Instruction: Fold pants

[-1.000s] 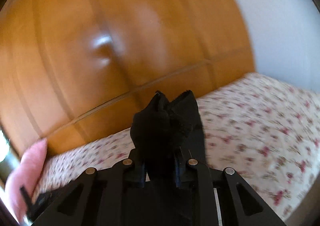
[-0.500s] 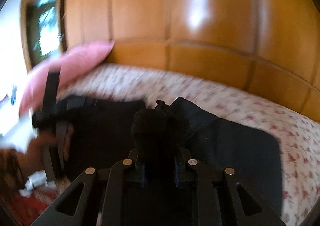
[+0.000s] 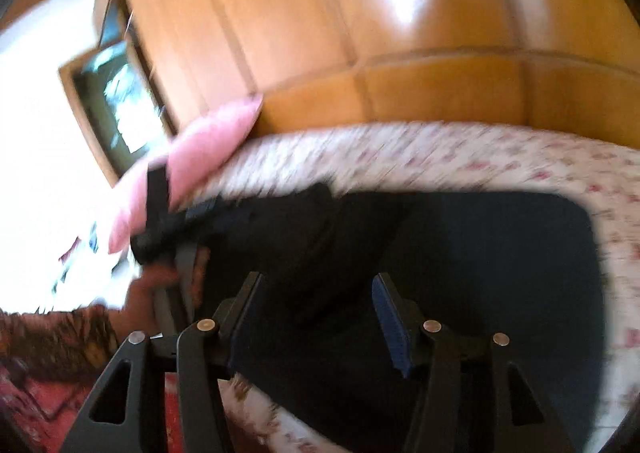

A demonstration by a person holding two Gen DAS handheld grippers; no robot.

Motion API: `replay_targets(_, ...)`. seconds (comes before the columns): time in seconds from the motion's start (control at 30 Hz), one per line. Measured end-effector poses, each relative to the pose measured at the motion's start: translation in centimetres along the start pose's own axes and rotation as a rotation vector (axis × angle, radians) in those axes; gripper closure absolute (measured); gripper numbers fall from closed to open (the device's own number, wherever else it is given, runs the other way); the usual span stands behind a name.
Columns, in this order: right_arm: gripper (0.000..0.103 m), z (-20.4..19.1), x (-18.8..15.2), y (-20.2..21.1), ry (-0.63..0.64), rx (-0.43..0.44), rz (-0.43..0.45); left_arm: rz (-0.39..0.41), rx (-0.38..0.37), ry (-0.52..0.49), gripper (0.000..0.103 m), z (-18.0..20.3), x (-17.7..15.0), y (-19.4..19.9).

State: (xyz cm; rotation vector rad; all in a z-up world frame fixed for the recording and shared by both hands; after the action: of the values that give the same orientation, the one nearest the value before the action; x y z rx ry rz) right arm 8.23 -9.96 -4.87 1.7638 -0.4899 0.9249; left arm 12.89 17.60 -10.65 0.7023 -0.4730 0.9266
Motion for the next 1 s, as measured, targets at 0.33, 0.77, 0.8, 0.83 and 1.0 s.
replay_targets(0.33, 0.042, 10.8, 3.1, -2.6, -0.204, -0.381, -0.023, -0.014, 0.011, -0.010, 0.042, 0.0, -0.1, -0.1)
replay_targets(0.77, 0.042, 2.8, -0.4, -4.8, 0.093, -0.254, -0.096, -0.017, 0.029, -0.024, 0.042, 0.0, -0.3, 0.6)
replay_targets(0.8, 0.042, 2.5, -0.2, -4.3, 0.063, -0.225, -0.086, -0.015, 0.036, -0.036, 0.042, 0.2, -0.5, 0.8)
replay_targets(0.83, 0.042, 2.1, 0.0, -4.4, 0.052, -0.211, -0.082, -0.012, 0.041, -0.047, 0.042, 0.3, -0.7, 1.1)
replay_targets(1.0, 0.044, -1.4, -1.4, -5.2, 0.104, -0.187, -0.101, 0.011, 0.049, -0.072, 0.042, 0.6, -1.5, 2.4)
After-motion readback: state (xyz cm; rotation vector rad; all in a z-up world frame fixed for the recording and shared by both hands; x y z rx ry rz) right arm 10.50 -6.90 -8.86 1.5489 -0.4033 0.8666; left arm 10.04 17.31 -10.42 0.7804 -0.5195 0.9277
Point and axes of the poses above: each gripper's, at about its wrist camera, not at the fingertips, and y roughly against the way its jaws point, z to its right, x to its top, the point moved 5 cm from there along -y, roughly the way its jaws point, and after that the axes turned 15 degrees about -x, right-handed, at the moved point
